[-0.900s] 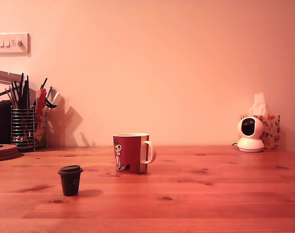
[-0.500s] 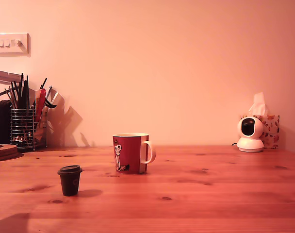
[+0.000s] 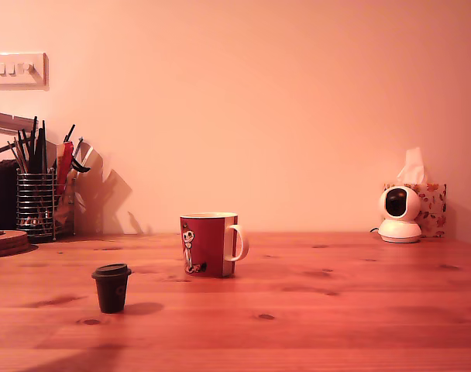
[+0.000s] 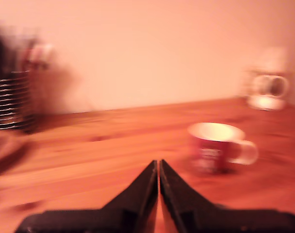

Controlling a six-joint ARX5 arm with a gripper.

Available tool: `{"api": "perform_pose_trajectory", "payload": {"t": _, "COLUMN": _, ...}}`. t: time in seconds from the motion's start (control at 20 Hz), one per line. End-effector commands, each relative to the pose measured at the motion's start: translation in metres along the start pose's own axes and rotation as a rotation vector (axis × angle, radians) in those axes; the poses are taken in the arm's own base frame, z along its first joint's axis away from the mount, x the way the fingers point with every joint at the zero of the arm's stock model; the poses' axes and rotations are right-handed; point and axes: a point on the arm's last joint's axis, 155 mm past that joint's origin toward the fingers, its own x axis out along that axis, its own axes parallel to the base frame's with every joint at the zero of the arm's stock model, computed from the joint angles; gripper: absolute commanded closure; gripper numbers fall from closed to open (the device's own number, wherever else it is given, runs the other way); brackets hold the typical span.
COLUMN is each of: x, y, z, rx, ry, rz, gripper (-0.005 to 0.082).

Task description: Pick up the coffee capsules on the table and drop them inside the coffee cup

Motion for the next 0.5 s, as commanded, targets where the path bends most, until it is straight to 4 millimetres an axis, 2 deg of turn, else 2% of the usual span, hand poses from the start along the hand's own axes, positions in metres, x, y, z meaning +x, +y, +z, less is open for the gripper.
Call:
{"api": "perform_pose_trajectory", "payload": {"t": 0.0, "x": -0.001, "y": -0.011, "z": 0.005, "rx": -0.004, "ry": -0.003, "rz": -0.053, "gripper": 0.0789}}
{"api": "perform_pose_trajectory", "payload": {"t": 0.15, "x": -0.001, "y": -0.023, "z": -0.001, "rx": -0.025, "ry": 0.050, "rz": -0.113, "gripper": 0.0789}}
{"api": "perform_pose_trajectory", "payload": {"t": 0.45, "x": 0.005, "y": -0.040, "z": -0.038, "rx": -0.031, "ry": 0.210, "rz": -0.224, "gripper": 0.0788}}
